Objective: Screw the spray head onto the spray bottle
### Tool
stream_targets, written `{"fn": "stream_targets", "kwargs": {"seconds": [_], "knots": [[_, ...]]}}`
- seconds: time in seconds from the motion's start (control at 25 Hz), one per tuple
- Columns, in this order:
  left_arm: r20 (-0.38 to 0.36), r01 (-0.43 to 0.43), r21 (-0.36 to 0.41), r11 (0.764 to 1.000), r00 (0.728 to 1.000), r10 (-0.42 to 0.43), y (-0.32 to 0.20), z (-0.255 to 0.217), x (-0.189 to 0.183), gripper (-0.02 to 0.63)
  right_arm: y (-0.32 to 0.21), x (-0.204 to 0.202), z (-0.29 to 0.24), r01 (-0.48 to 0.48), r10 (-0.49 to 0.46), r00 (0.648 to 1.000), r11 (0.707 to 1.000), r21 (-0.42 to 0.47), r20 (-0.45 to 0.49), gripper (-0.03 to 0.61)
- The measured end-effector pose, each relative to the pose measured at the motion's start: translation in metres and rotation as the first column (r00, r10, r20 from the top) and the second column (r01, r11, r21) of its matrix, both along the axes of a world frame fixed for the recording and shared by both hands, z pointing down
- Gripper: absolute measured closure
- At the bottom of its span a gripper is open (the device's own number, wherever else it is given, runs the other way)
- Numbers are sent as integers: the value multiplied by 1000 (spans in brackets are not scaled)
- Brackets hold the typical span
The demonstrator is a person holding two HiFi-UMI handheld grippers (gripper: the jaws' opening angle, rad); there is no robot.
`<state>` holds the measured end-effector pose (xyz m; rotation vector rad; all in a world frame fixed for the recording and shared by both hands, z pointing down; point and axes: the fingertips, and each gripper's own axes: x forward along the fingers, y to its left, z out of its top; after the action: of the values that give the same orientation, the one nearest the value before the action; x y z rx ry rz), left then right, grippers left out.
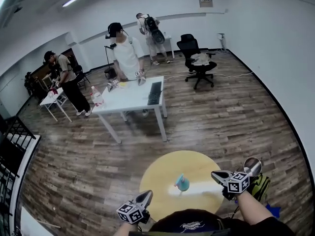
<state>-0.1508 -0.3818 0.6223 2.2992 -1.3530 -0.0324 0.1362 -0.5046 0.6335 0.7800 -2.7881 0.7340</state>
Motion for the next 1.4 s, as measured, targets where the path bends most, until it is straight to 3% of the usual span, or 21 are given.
{"fn": "stream_targets", "kwargs": {"seconds": [0.2, 0.4, 0.68, 0.92, 1.0, 1.12, 1.24, 1.4], "knots": [[-3, -108, -3, 994, 994, 108, -12, 20, -54, 598, 9, -48, -1, -97, 97, 995, 995, 2, -10, 581], [-5, -160, -22, 987, 987, 160, -26, 41, -87, 598, 9, -93, 5, -108, 108, 994, 994, -4, -18, 581], [13, -190, -51, 980, 982, 191, -41, 59, -69, 598, -8, -105, 9, -65, 65, 998, 998, 15, -5, 580], [111, -265, -99, 959, 955, 275, -59, 95, -41, 597, -20, -101, 28, -36, 35, 999, 999, 10, 22, 568], [171, -310, -117, 943, 930, 327, -68, 110, -30, 594, -23, -101, 31, -27, 27, 999, 1000, 5, 31, 555], [288, -387, -150, 910, 863, 414, -84, 143, -13, 451, -23, -99, 38, -20, 20, 999, 1000, 5, 32, 538], [372, -462, -190, 867, 783, 499, -100, 179, 10, 316, -22, -94, 48, -19, 20, 999, 1000, -13, 30, 523], [473, -527, -254, 811, 663, 580, -120, 232, 43, 190, -24, -83, 60, -43, 43, 999, 999, -23, 30, 509]]}}
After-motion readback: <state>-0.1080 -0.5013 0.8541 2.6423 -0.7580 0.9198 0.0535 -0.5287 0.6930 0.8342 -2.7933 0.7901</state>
